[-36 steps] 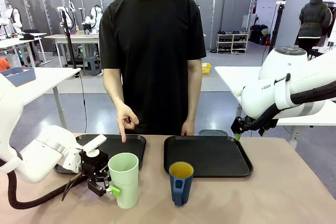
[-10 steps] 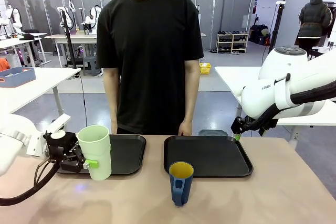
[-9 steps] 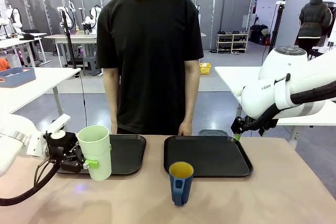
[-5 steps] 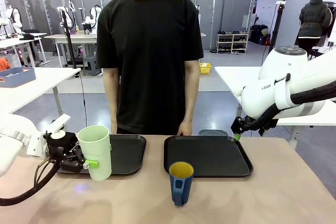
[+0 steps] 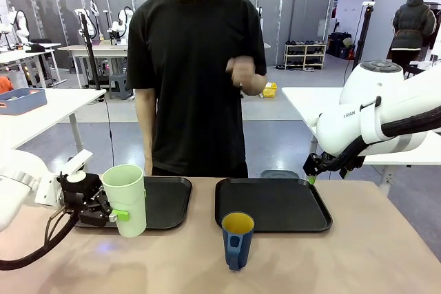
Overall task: Sort and store the cups by type.
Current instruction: Place the picked Reusable plastic cup into the Flat Tray indicated by the person.
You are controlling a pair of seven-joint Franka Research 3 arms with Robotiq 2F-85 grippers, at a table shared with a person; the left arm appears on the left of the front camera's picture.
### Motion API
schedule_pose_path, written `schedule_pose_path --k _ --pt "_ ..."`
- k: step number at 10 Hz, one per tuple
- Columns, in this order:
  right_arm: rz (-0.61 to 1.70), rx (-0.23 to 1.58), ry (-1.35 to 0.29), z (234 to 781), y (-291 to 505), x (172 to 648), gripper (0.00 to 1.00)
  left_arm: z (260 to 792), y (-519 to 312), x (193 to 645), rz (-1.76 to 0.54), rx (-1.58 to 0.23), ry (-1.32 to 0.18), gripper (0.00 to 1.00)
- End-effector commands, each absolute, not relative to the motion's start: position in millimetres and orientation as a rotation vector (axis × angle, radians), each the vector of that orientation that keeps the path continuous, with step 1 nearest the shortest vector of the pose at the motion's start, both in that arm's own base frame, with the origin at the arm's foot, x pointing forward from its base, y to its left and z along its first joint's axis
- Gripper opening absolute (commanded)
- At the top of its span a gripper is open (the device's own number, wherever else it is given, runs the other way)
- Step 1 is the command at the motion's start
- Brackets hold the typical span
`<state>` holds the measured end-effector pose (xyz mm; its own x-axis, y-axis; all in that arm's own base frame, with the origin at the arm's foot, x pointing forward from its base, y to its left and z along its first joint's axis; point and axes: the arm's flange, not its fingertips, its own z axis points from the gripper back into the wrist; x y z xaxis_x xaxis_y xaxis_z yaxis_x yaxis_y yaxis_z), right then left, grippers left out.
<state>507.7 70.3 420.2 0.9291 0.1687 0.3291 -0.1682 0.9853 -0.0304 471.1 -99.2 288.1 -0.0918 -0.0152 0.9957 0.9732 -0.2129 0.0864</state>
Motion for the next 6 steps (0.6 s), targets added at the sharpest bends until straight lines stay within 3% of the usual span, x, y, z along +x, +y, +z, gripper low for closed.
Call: schedule_pose_path --k 1,6 --pt "0.176 -0.005 -0.342 419.4 70.1 507.5 1.00 289.6 -100.1 471.0 -1.455 -1.301 -1.150 0.32" --pt "0.176 -0.005 -0.342 419.4 70.1 507.5 1.00 289.6 -100.1 471.0 -1.455 -1.301 -1.150 0.32"
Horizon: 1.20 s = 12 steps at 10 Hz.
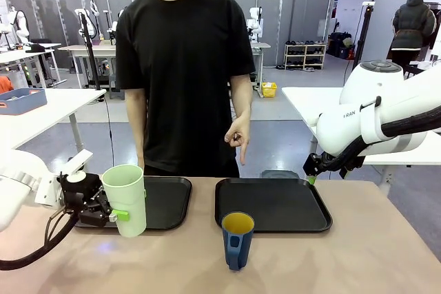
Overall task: Sort and store the cups by type.
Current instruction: Place the picked Reusable plastic cup into the Flat Tray indicated by the person.
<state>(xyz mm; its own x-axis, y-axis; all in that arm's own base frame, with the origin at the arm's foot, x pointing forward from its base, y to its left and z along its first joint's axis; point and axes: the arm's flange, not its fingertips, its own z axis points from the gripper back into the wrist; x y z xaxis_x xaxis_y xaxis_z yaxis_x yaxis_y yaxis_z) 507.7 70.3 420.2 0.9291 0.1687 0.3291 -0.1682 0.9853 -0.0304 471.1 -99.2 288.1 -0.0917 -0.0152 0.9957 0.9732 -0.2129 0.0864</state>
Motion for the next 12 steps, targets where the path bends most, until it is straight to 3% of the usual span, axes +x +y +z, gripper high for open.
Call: schedule_pose_path --k 1,9,10,12 --pt "0.176 -0.005 -0.342 419 70 507 1.00 290 -100 471 -1.455 -1.301 -1.150 0.32" --pt "0.176 -0.005 -0.342 419 70 507 1.00 290 -100 471 -1.455 -1.301 -1.150 0.32" --pt "0.176 -0.005 -0.342 419 70 507 1.00 288 -99 471 -1.445 -1.302 -1.148 0.85" --pt "0.176 -0.005 -0.342 419 70 507 1.00 290 -121 483 -1.453 -1.293 -1.138 0.85"
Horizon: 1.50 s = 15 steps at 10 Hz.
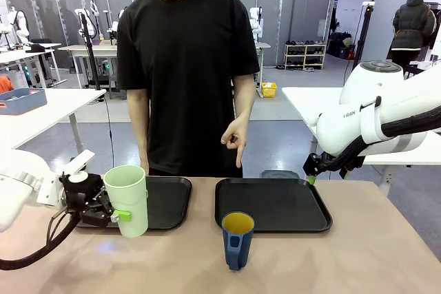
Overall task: Sort and store the cups by type.
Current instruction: Place the picked Reusable plastic cup into the Flat Tray indicated by the person.
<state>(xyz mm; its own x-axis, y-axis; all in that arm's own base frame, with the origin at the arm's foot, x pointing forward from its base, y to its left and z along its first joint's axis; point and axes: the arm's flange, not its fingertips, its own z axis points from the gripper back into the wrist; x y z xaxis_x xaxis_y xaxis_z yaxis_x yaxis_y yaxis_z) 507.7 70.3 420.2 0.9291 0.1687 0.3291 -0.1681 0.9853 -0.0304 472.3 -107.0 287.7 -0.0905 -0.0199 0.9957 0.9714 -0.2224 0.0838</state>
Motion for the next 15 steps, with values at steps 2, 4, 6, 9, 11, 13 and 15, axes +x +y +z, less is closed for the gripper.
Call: schedule_pose_path --k 2,4,6,9,11,13,15 --pt "0.176 -0.005 -0.342 419 70 507 1.00 304 -161 502 -1.492 -1.292 -1.167 0.85" --pt "0.176 -0.005 -0.342 419 70 507 1.00 316 -210 519 -1.518 -1.341 -1.176 0.85" --pt "0.176 -0.005 -0.342 419 70 507 1.00 323 -265 536 -1.539 -1.389 -1.163 0.85" --pt "0.176 -0.005 -0.342 419 70 507 1.00 327 -323 556 -1.554 -1.415 -1.128 0.85" --pt "0.176 -0.005 -0.342 419 70 507 1.00 326 -312 539 -1.583 -1.413 -1.137 0.85" --pt "0.176 -0.005 -0.342 419 70 507 1.00 326 -312 539 -1.583 -1.413 -1.137 0.85" --pt "0.176 -0.005 -0.342 419 70 507 1.00 326 -312 539 -1.583 -1.413 -1.137 0.85"
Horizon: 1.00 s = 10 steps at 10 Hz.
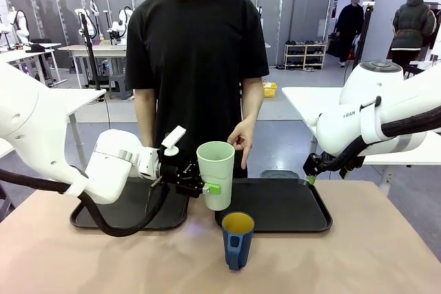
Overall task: Sort and store the cups by type.
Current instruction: Place the picked Reusable plastic cup into the Flat Tray indicated by the person.
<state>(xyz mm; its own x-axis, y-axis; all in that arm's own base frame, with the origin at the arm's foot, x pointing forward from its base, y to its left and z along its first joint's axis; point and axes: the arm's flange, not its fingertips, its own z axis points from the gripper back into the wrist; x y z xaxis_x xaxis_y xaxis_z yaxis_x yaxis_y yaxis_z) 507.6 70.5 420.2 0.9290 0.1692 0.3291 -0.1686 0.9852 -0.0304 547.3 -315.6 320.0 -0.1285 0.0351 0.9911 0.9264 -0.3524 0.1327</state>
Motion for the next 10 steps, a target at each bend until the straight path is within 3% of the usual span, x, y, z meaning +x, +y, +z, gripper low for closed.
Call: schedule_pose_path --k 1,10 --pt "0.176 -0.005 -0.342 419 70 507 1.00 320 -316 547 -1.573 -1.416 -1.124 0.85" --pt "0.176 -0.005 -0.342 419 70 507 1.00 301 -429 614 -1.514 -1.435 -1.080 0.85"
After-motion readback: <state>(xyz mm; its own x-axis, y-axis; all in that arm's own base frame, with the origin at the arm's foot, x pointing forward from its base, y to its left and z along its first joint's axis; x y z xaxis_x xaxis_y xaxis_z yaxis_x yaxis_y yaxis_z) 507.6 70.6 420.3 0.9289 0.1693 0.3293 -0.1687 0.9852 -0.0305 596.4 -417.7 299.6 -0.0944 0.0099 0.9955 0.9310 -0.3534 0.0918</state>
